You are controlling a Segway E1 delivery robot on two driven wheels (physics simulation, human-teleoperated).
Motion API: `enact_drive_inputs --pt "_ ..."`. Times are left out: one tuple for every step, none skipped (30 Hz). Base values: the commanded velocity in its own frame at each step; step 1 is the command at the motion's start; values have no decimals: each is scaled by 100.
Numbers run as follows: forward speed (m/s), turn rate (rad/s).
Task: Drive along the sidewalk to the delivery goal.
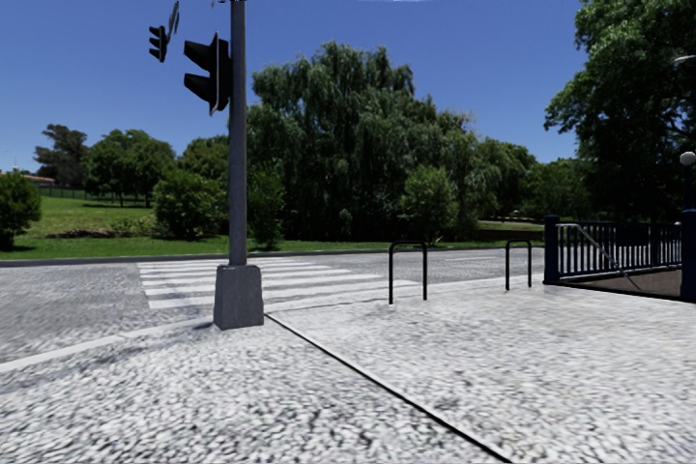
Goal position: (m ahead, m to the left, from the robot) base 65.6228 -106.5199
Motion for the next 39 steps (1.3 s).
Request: enact_drive_inputs --pt "138 -58" --pt "138 -58" --pt "138 -58" --pt "138 -58" --pt "138 -58" --pt "138 -58" --pt "138 -58" --pt "138 -58" --pt "138 -58" --pt "138 -58" --pt "138 -58" --pt "138 -58" --pt "138 -58" --pt "138 -58" --pt "138 -58" --pt "138 -58" --pt "138 -58" --pt "138 -58" --pt "138 -58" --pt "138 -58" --pt "138 -58" --pt "138 -58" --pt "138 -58" --pt "138 -58" --pt "138 -58" --pt "138 -58" --pt "138 -58" --pt "138 -58" --pt "138 -58" --pt "138 -58" --pt "138 -58" --pt "138 -58" --pt "138 -58" --pt "138 -58" --pt "138 -58" --pt "138 -58" --pt "138 -58" --pt "138 -58" --pt "138 -58"
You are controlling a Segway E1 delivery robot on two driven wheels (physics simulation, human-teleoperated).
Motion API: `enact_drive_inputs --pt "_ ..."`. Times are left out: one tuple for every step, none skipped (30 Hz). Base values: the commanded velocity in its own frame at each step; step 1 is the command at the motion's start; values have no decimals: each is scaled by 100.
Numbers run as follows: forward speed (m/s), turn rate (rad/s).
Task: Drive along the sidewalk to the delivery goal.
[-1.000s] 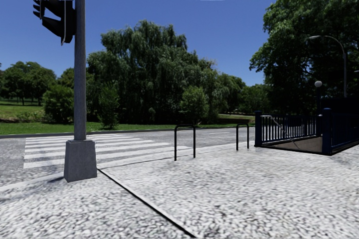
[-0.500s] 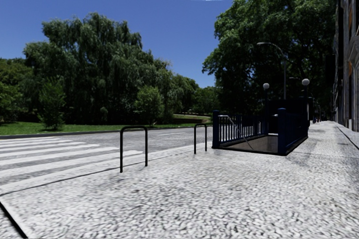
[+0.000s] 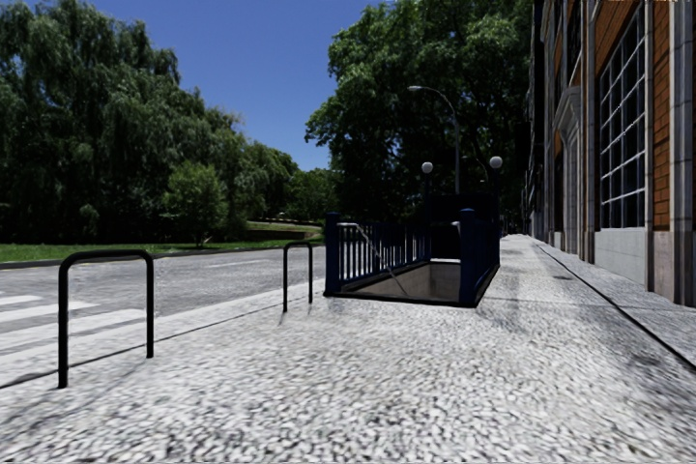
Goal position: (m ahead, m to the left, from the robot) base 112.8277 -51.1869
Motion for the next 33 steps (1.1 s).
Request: enact_drive_inputs --pt "138 -58" --pt "138 -58" --pt "138 -58" --pt "138 -58" --pt "138 -58" --pt "137 -58" --pt "137 -58" --pt "137 -58" --pt "137 -58" --pt "137 -58" --pt "137 -58" --pt "137 -58" --pt "137 -58" --pt "137 -58" --pt "137 -58" --pt "137 -58" --pt "137 -58" --pt "137 -58" --pt "137 -58" --pt "137 -58" --pt "137 -58" --pt "137 -58" --pt "137 -58" --pt "137 -58" --pt "137 -58" --pt "137 -58" --pt "137 -58" --pt "137 -58" --pt "137 -58" --pt "137 -58" --pt "137 -58" --pt "137 -58" --pt "137 -58"
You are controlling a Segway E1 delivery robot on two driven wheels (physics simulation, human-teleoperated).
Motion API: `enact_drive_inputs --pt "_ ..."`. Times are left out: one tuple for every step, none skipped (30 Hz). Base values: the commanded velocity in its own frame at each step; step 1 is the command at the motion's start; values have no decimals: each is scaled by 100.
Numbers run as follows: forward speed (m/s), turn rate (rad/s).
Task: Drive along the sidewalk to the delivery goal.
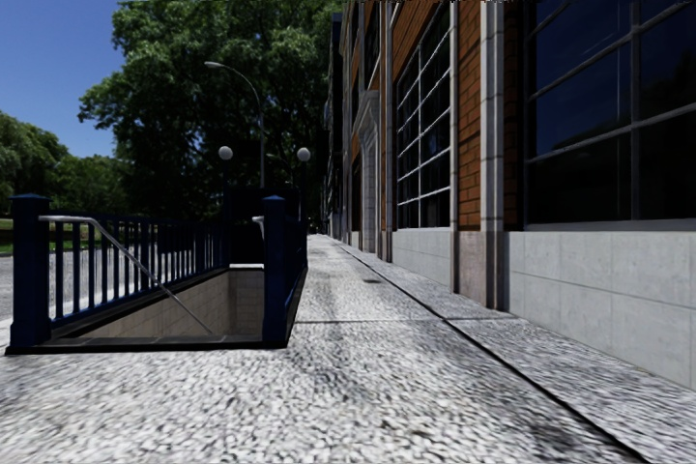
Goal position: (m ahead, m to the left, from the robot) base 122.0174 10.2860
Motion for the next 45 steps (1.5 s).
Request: enact_drive_inputs --pt "137 -58" --pt "137 -58" --pt "137 -47" --pt "142 -29" --pt "142 -29" --pt "149 -15" --pt "154 -10" --pt "154 -10" --pt "156 -9" --pt "157 -8" --pt "157 -8" --pt "157 -8" --pt "158 -8" --pt "158 -8" --pt "165 -4" --pt "171 0" --pt "174 0" --pt "174 0" --pt "176 0" --pt "176 0" --pt "176 0" --pt "176 0" --pt "176 0" --pt "176 0" --pt "176 0" --pt "176 0" --pt "176 0" --pt "176 0" --pt "178 0" --pt "178 0" --pt "178 0" --pt "180 0" --pt "185 0" --pt "191 0" --pt "191 0" --pt "200 0" --pt "200 0" --pt "200 0" --pt "200 0" --pt "200 0" --pt "200 0" --pt "200 0" --pt "200 0" --pt "200 0" --pt "200 0"
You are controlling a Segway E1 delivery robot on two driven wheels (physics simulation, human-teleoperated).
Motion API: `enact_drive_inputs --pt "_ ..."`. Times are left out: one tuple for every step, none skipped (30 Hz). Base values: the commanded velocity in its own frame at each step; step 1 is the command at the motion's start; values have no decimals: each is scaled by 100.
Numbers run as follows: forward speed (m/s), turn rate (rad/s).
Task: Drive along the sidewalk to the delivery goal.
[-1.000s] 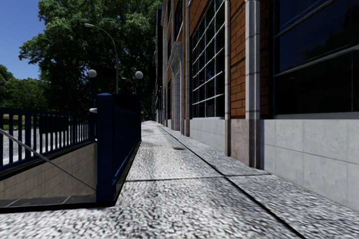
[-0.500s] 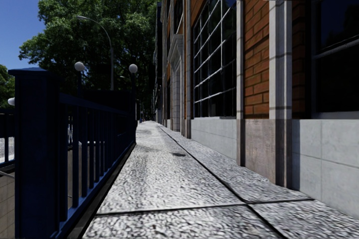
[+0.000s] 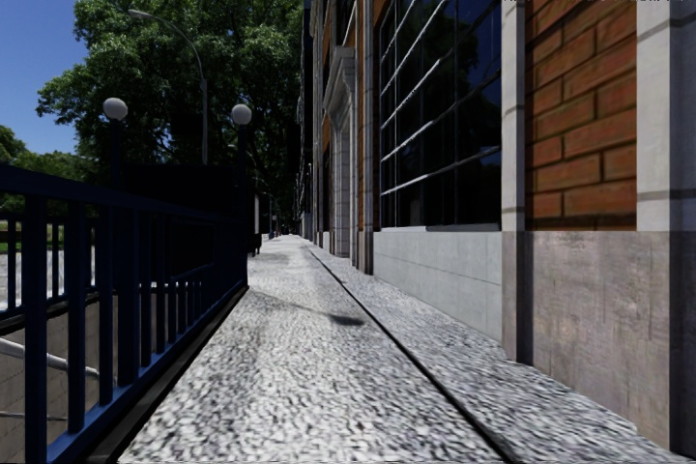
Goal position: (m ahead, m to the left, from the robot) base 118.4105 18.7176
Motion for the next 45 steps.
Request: enact_drive_inputs --pt "200 0" --pt "200 0" --pt "200 0" --pt "200 0" --pt "200 0" --pt "200 0" --pt "200 0" --pt "200 0" --pt "200 0" --pt "200 0" --pt "200 6" --pt "200 11" --pt "200 11" --pt "200 19" --pt "200 30" --pt "200 30" --pt "200 34" --pt "200 35" --pt "200 35" --pt "200 35" --pt "200 35" --pt "200 33" --pt "200 33" --pt "200 21" --pt "200 10" --pt "200 10" --pt "200 7" --pt "200 0" --pt "200 0" --pt "200 0" --pt "200 0" --pt "200 0" --pt "200 0" --pt "200 0" --pt "200 0" --pt "200 0" --pt "200 0" --pt "200 0" --pt "200 0" --pt "200 0" --pt "200 0" --pt "200 0" --pt "200 0" --pt "200 8" --pt "200 24"
